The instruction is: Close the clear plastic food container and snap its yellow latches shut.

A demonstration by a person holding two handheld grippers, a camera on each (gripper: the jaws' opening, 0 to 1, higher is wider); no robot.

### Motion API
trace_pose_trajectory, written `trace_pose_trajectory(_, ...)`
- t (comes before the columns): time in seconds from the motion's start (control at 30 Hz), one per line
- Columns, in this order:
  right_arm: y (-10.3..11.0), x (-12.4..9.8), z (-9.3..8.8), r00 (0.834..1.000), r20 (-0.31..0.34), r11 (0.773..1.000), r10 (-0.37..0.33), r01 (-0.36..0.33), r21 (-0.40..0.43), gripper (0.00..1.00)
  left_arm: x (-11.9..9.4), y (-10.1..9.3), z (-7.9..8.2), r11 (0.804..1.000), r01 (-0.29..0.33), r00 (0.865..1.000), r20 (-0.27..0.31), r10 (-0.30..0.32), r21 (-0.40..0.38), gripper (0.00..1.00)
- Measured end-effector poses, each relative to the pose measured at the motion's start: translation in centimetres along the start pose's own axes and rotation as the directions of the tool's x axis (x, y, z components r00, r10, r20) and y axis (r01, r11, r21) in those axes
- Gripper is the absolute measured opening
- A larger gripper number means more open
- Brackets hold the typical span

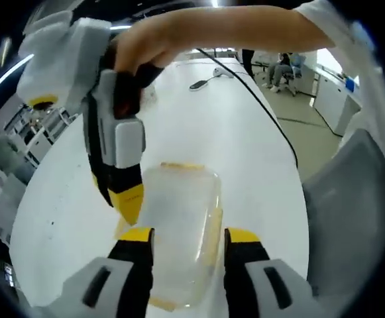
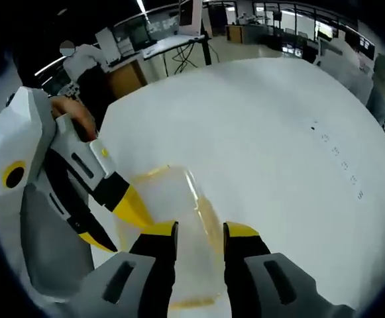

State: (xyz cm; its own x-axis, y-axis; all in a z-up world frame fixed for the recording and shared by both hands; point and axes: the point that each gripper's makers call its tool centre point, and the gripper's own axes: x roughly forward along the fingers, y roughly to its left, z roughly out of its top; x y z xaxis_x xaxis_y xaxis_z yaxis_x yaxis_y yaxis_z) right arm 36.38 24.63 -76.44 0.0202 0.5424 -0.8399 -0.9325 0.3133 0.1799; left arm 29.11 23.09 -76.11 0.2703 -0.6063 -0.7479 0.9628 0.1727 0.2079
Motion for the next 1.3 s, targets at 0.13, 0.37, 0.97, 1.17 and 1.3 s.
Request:
trace_pose_trajectory(0.13,-0.3,0.4,-0.8,0.998,-0.058,0.999,-0.011,0.009,-0.04,0.34,0.6,-0.1,-0.7,0.999,-0.007,0.999,-0.037,0.009,0.045,0.41)
trace_pose_trajectory(0.37,-0.5,0.9,-0.6,0.997,-0.069,0.999,0.032,-0.033,-0.015,0.34,1.1,-0.3,-0.8,0.996,-0.015,0.999,-0.04,0.019,0.086,0.41)
trace_pose_trajectory(0.97,1.0,1.3,-0.7,0.979,-0.182,0.985,0.092,-0.117,-0.13,0.29,1.5,-0.4,-1.1,0.975,-0.099,0.994,-0.031,0.107,0.196,0.38)
trace_pose_trajectory(1.17,1.2,1.4,-0.9,0.974,-0.209,0.984,0.093,-0.122,-0.131,0.3,1.4,-0.5,-1.1,0.972,-0.109,0.993,-0.024,0.116,0.21,0.35)
trace_pose_trajectory(1.3,1.1,1.4,-0.9,0.973,-0.212,0.984,0.092,-0.122,-0.13,0.3,1.5,-0.5,-1.0,0.972,-0.109,0.993,-0.032,0.118,0.209,0.35)
